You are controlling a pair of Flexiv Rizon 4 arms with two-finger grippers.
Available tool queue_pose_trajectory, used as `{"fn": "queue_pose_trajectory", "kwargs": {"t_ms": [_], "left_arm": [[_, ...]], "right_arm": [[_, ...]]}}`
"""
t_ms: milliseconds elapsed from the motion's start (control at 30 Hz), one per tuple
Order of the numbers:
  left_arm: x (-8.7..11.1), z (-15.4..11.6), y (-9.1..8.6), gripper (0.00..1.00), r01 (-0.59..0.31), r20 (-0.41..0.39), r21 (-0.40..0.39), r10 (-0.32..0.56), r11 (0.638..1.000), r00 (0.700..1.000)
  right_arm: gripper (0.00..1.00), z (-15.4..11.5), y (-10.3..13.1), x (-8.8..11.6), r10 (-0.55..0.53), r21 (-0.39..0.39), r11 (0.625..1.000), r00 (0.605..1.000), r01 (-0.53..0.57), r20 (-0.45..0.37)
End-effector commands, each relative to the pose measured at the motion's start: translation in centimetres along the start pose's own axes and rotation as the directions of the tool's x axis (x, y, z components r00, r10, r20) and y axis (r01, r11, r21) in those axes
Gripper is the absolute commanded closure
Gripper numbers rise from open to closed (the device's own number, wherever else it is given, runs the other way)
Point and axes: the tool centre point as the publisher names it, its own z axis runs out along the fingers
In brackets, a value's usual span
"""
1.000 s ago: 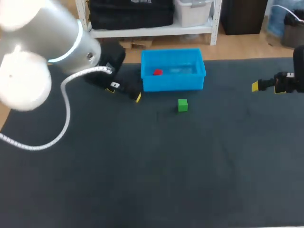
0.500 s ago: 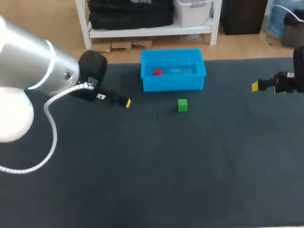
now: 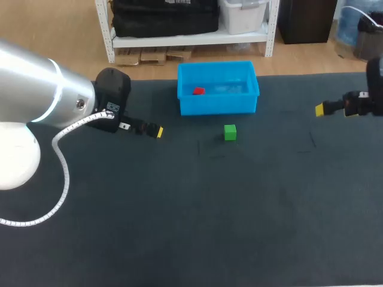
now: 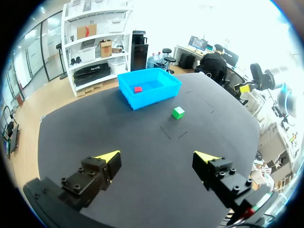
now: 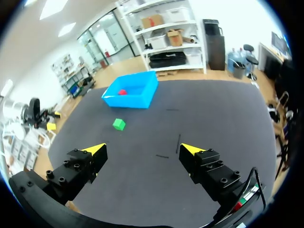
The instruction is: Use the left arm to pick the red cube and place it into the blue plastic box first, then use the right arm to grasp the green cube and put it into the same blue plastic box after the first action is fully finished.
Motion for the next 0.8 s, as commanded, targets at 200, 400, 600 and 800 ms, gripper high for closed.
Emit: {"fn": "queue_pose_trajectory", "kwargs": {"t_ms": [200, 400, 600, 800], "left_arm": [[0.0, 0.0, 0.1, 0.00, -0.001, 0.002, 0.006, 0.001, 1.000, 1.000], [0.0, 0.0, 0.1, 0.00, -0.001, 0.002, 0.006, 0.001, 1.000, 1.000], [0.0, 0.0, 0.1, 0.00, -0.001, 0.002, 0.006, 0.001, 1.000, 1.000], [0.0, 0.0, 0.1, 0.00, -0.001, 0.002, 0.006, 0.001, 1.000, 1.000]], "right_arm": [[0.00, 3.1, 4.5, -1.2, -0.038, 0.170, 0.984, 0.991, 0.060, -0.131], [0.00, 6.7, 6.5, -0.1, -0.031, 0.196, 0.978, 0.977, 0.073, -0.210], [0.00, 7.7, 7.1, -0.1, -0.002, 0.197, 0.979, 0.975, 0.048, -0.223], [0.00, 7.7, 7.1, -0.1, -0.002, 0.197, 0.979, 0.975, 0.048, -0.223]]}}
